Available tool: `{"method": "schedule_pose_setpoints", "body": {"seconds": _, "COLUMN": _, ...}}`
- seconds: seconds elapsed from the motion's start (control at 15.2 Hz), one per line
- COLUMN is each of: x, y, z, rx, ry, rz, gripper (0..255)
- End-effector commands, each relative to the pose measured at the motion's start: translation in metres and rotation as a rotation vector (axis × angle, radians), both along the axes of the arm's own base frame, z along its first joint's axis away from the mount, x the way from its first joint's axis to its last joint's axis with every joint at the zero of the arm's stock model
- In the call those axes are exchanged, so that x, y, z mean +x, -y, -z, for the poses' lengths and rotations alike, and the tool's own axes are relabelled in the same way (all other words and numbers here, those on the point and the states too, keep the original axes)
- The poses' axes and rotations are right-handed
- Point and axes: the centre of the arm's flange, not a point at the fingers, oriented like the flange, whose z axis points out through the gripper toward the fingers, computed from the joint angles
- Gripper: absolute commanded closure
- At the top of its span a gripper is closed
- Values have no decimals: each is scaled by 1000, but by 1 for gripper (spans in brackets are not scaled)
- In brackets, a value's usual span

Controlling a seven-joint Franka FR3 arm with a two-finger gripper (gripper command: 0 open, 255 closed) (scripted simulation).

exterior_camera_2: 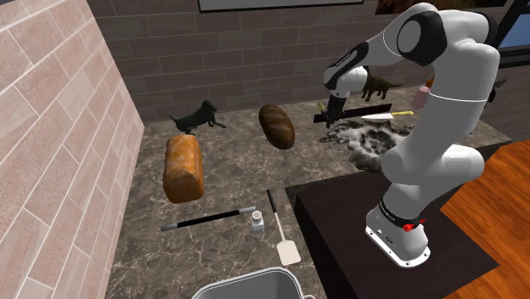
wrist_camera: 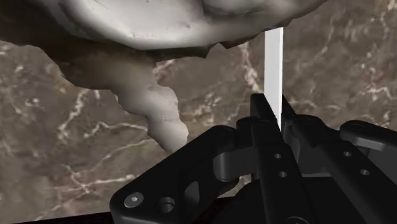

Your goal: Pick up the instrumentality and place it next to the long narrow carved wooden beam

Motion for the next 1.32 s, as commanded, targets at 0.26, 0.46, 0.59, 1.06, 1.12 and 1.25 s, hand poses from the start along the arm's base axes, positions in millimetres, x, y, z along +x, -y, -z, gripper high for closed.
{"method": "schedule_pose_setpoints", "body": {"seconds": 0.26, "x": -2, "y": 1, "z": 4, "rx": 0, "ry": -6, "rz": 3, "gripper": 0}}
{"method": "schedule_pose_setpoints", "body": {"seconds": 0.46, "x": -1, "y": 2, "z": 5, "rx": 0, "ry": -6, "rz": 3, "gripper": 0}}
{"method": "schedule_pose_setpoints", "body": {"seconds": 0.59, "x": -1, "y": 4, "z": -10, "rx": 0, "ry": -6, "rz": 3, "gripper": 0}}
{"method": "schedule_pose_setpoints", "body": {"seconds": 1.06, "x": 3, "y": 11, "z": -46, "rx": 0, "ry": -6, "rz": 3, "gripper": 0}}
{"method": "schedule_pose_setpoints", "body": {"seconds": 1.12, "x": 3, "y": 11, "z": -46, "rx": 0, "ry": -6, "rz": 3, "gripper": 0}}
{"method": "schedule_pose_setpoints", "body": {"seconds": 1.25, "x": 3, "y": 11, "z": -46, "rx": 0, "ry": -6, "rz": 3, "gripper": 0}}
